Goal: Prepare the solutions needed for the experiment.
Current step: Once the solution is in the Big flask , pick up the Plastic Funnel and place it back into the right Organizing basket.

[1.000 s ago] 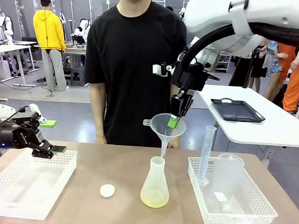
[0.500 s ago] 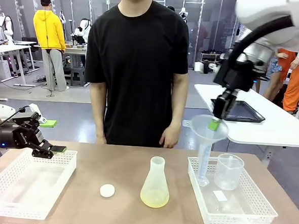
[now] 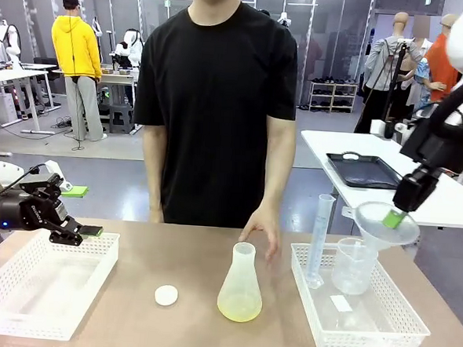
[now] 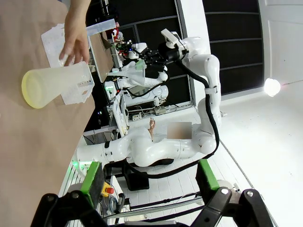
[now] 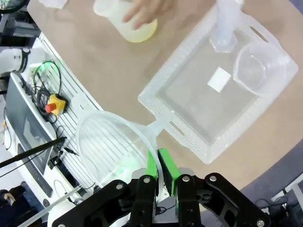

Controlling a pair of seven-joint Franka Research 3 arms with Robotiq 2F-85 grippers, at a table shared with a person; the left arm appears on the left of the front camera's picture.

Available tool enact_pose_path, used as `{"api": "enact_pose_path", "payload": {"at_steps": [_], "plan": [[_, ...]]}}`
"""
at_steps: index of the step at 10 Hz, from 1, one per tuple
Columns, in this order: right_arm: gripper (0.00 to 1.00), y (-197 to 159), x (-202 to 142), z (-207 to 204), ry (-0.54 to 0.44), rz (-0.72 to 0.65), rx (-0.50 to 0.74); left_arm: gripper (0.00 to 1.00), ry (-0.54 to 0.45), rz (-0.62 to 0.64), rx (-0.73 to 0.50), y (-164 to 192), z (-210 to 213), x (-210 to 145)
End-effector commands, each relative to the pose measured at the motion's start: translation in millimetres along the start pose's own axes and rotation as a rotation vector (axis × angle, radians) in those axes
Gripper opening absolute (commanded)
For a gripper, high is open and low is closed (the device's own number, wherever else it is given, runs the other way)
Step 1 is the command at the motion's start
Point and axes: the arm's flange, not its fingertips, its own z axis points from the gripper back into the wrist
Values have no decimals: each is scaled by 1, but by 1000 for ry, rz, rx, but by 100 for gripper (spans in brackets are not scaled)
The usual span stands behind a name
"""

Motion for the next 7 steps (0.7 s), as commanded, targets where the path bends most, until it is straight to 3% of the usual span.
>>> {"api": "enact_pose_path", "payload": {"at_steps": [1,5,6,7], "plan": [[0,-9,-9,-5,-19,-24,-9,100,-3,-6,-15,-3,-1,1],[0,0,0,0,0,0,0,100,-3,-6,-15,-3,-1,1],[6,-4,-4,-2,-5,-8,5,100,-3,-6,-15,-3,-1,1],[6,-10,11,-20,38,-61,73,100,-3,-6,-15,-3,-1,1]]}}
